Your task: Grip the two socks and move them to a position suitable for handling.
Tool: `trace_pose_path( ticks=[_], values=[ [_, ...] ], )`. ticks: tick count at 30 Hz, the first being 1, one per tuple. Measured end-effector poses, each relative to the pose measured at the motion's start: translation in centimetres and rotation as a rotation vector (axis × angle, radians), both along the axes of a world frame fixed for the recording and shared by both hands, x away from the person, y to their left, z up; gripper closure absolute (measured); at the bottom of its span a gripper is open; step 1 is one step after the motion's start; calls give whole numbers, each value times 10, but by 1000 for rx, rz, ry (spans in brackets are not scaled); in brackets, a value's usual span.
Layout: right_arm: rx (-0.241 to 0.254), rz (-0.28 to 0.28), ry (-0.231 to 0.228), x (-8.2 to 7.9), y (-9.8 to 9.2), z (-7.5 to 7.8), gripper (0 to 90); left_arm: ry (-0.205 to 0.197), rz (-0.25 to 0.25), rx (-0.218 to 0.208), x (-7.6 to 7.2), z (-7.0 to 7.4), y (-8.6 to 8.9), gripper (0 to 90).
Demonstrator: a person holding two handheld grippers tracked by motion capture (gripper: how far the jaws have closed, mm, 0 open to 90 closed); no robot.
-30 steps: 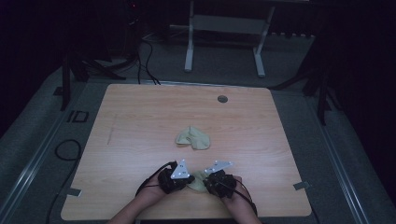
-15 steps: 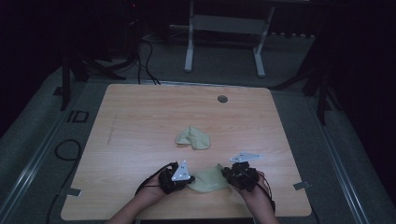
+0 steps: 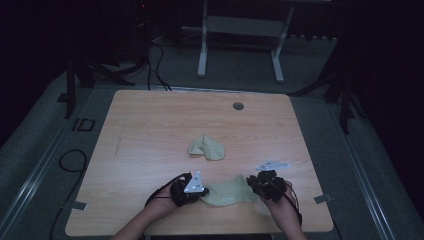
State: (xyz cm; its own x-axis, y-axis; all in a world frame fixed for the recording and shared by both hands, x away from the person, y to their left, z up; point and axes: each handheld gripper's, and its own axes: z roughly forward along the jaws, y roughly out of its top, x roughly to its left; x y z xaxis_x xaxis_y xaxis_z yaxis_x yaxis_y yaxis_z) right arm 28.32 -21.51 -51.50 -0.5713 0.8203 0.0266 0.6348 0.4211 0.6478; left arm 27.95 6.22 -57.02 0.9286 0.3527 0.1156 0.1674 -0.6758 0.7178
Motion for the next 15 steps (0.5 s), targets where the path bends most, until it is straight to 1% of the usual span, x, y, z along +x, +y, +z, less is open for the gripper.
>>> trace_pose_path(
  ticks=[2,4,5,6,7,8,9,10,11,15],
  values=[
    [-22,14,13,2,6,-7,894,-2,-1,-1,0,0,0,893],
    [-38,33,25,4,11,-13,896,-1,-5,3,0,0,0,893],
    [-38,33,25,4,11,-13,896,-1,-5,3,0,0,0,893],
    [-58,43,36,8,16,-21,896,0,-12,12,2,1,0,893],
    [-58,43,36,8,16,-21,896,0,-12,12,2,1,0,893],
    [-90,42,38,11,18,-27,896,0,-13,14,4,1,0,893],
    [-104,37,42,12,17,-30,896,-1,-14,16,5,1,0,893],
    [-108,33,52,13,16,-32,896,-2,-14,17,6,2,0,892],
    [-103,32,52,13,14,-33,896,-2,-14,17,6,2,0,892],
    [-102,8,58,11,5,-32,895,-15,-13,26,11,2,-2,892]
  ],
)
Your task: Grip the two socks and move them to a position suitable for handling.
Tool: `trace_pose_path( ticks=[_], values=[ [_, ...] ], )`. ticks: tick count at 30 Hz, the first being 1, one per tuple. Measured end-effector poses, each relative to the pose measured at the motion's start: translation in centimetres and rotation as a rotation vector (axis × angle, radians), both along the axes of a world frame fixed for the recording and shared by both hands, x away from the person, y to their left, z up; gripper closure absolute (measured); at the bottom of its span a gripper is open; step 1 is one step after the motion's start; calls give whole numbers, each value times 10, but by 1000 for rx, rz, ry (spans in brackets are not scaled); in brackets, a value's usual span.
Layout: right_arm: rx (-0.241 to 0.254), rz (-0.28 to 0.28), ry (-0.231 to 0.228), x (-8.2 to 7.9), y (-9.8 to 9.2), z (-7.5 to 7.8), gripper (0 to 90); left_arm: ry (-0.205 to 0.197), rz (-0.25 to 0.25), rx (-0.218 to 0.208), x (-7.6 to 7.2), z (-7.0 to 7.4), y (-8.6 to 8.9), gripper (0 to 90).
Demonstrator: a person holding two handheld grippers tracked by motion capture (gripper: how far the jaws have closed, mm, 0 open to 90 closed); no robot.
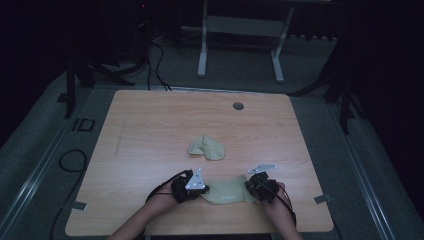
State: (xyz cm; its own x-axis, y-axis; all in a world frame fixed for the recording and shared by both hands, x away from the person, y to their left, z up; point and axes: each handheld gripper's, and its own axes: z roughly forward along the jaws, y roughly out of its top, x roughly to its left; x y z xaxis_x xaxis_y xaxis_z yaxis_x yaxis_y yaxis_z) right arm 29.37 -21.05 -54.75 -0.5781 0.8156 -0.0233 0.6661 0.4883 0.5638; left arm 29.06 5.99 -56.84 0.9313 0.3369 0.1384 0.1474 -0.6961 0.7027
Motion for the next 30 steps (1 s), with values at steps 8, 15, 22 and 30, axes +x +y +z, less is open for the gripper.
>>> trace_pose_path(
  ticks=[8,15,22,30],
  values=[
    [15,-36,7,-6,-18,0,895,0,-8,-3,10,0,-12,891],
    [20,-54,3,-11,-29,-1,894,2,-11,1,10,1,-17,890],
    [16,-56,1,-11,-30,-1,894,9,-8,-5,9,1,-18,890],
    [21,-60,6,-11,-31,0,893,24,-7,-16,10,0,-19,890]
  ],
)
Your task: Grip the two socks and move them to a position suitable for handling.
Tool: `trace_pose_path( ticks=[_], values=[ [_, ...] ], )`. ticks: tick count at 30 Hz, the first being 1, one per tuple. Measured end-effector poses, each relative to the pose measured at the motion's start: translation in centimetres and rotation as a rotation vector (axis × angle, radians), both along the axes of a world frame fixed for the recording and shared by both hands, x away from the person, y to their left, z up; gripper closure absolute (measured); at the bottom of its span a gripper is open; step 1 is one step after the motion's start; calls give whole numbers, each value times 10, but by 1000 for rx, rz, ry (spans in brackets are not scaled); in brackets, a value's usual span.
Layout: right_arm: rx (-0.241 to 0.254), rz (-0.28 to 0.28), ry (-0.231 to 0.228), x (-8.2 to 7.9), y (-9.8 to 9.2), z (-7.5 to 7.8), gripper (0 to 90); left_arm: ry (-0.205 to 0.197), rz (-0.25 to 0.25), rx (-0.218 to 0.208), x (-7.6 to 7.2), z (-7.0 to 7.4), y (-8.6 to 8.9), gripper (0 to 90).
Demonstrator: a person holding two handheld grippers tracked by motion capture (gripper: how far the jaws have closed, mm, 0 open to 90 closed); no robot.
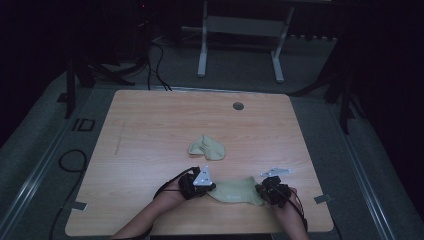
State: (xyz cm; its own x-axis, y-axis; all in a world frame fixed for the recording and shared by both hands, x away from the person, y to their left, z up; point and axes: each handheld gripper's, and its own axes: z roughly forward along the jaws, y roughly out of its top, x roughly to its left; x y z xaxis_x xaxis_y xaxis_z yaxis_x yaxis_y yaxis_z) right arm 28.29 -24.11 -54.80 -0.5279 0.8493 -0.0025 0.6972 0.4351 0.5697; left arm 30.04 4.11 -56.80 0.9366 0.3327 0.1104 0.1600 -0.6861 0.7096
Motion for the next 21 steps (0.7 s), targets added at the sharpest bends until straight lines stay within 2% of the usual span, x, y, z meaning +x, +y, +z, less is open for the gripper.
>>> trace_pose_path(
  ticks=[5,7,8,10,13,15,16,21],
  values=[
    [1,-2,0,0,0,0,891,4,-1,2,0,1,0,888],
    [3,-2,2,0,0,0,883,14,-4,2,1,1,0,845],
    [5,5,12,0,1,2,875,19,-10,3,-1,3,0,793],
    [-1,11,7,-1,2,3,875,36,-25,0,-2,5,1,761],
    [15,22,3,-1,4,8,820,58,-13,-36,-5,9,4,632],
    [24,24,1,0,4,11,820,58,-13,-36,-5,9,4,618],
    [42,20,-17,2,4,19,765,42,8,-57,-8,16,11,552],
    [57,31,-39,7,6,32,705,33,52,-102,-10,27,24,483]
  ],
)
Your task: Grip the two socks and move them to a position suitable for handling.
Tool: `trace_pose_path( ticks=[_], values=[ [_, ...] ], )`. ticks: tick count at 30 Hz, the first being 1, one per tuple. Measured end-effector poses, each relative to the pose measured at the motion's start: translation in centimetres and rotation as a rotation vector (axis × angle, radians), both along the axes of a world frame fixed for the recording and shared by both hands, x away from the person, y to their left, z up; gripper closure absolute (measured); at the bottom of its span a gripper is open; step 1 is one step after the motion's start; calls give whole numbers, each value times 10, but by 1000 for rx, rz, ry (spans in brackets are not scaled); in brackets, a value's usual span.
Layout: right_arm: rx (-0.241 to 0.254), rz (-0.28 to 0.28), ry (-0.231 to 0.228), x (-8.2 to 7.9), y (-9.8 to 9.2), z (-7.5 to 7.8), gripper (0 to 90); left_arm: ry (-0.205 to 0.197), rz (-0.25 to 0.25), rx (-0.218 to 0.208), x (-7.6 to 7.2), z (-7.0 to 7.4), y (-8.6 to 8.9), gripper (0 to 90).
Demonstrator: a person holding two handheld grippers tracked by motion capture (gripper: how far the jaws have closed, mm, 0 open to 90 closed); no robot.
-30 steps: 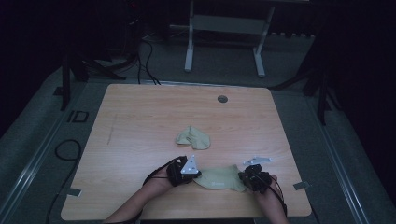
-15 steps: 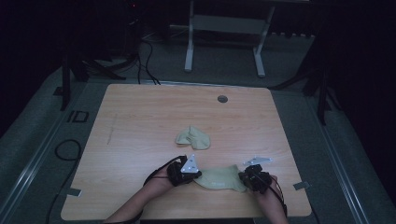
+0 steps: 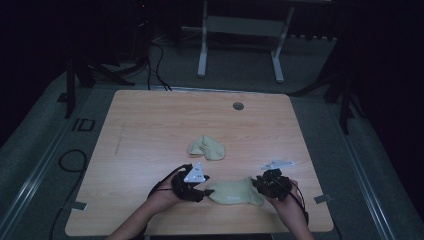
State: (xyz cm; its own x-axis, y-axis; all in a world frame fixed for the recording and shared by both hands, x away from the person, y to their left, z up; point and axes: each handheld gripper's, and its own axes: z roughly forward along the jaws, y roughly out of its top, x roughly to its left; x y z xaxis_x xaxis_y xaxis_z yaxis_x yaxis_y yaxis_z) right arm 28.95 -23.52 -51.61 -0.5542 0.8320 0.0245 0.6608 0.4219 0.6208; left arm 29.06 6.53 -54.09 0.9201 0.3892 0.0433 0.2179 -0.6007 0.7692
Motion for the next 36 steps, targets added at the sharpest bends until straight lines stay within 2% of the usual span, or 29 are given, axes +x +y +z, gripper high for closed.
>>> trace_pose_path(
  ticks=[3,6,7,12,19,27,29,30,32,33,36],
  values=[
    [9,17,-21,7,5,12,656,2,15,9,-3,2,9,483],
    [13,30,-29,11,8,15,643,8,22,11,-3,1,12,484],
    [22,46,-37,17,13,19,624,26,54,10,-5,-3,24,484],
    [26,78,-42,27,25,25,587,41,93,20,-12,-9,38,484],
    [-1,116,-45,57,55,38,580,67,102,32,-24,-15,53,484],
    [-26,149,-24,86,88,36,577,89,132,15,-29,-19,68,485],
    [-30,148,-24,89,93,35,577,92,137,13,-29,-20,70,485],
    [-42,158,-17,96,104,32,577,99,146,8,-27,-21,72,485],
    [-43,164,-14,99,109,30,577,103,154,8,-26,-22,73,485],
    [-48,175,1,105,120,27,578,101,155,6,-26,-22,73,485],
    [-49,198,17,113,136,22,576,96,155,2,-26,-21,73,485]
  ],
)
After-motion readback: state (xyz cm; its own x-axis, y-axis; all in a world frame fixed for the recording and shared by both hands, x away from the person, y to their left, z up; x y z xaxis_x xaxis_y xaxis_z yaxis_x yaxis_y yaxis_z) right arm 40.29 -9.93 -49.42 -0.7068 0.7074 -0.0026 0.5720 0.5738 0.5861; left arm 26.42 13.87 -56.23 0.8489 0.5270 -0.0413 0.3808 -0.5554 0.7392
